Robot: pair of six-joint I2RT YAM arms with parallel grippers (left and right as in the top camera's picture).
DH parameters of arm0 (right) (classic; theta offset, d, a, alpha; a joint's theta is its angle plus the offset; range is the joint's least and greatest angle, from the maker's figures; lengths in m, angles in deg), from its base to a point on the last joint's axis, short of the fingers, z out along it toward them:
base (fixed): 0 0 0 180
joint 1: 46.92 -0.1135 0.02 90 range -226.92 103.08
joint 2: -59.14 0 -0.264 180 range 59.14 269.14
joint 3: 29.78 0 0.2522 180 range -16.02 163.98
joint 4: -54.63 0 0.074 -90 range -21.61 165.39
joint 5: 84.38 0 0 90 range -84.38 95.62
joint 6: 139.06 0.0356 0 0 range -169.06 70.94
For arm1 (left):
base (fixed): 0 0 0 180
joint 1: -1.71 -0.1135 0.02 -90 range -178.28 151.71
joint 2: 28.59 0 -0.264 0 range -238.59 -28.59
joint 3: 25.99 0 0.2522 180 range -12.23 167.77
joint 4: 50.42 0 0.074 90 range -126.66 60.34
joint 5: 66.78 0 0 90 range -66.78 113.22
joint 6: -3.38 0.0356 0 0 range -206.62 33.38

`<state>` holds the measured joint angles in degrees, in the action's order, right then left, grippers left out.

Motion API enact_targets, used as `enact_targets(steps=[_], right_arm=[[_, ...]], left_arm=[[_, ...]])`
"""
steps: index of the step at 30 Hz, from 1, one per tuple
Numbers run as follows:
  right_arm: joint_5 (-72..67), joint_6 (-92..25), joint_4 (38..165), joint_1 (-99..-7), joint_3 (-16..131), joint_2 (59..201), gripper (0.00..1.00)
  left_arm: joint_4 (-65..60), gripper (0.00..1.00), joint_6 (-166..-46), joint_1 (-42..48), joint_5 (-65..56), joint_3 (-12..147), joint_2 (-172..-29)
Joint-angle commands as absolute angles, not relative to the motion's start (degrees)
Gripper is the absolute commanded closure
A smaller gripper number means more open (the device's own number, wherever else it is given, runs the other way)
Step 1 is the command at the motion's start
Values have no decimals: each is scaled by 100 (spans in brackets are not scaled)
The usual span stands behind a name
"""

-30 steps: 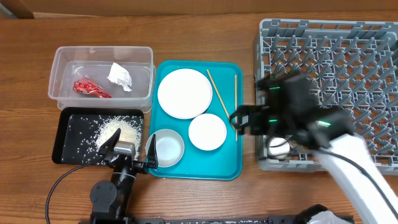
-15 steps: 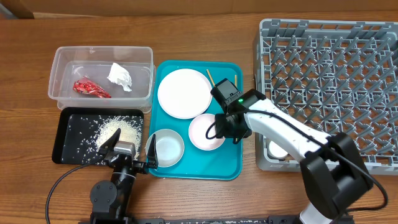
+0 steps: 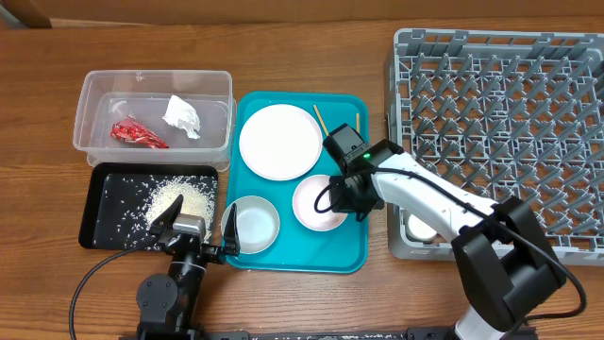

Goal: Sort waste into correct bins and load items into the dishwasher
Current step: 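Carry the pink bowl right and set it in the dish rack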

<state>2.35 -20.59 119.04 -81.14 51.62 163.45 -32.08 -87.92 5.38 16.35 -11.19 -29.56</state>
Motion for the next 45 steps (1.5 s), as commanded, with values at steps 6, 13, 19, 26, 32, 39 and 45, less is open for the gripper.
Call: enact_targets(steps=[6, 13, 19, 26, 32, 39, 45], right_arm=[[1970, -2066, 12297, -8081, 5459, 14341, 96], [6313, -2026, 12308, -7762, 5457, 12970, 96], [7240, -2026, 12313, -6695, 5444, 13163, 96], [7083, -2026, 12302, -5460, 5444, 14076, 96], [7544, -2029, 12291, -4868, 5444, 15014, 96], [7384, -2072, 12203, -4376, 5444, 15862, 96], [7054, -2099, 12302, -4717, 5446, 16019, 96]], left_arm=[[-3248, 0, -8829, 511, 1630, -1176, -2913], [-3248, 0, -8829, 511, 1630, -1176, -2913], [-3248, 0, -8829, 511, 1630, -1176, -2913], [-3248, 0, -8829, 511, 1630, -1176, -2913], [-3248, 0, -8829, 511, 1630, -1176, -2913], [-3248, 0, -8829, 511, 1630, -1176, -2913], [-3248, 0, -8829, 511, 1630, -1176, -2913]])
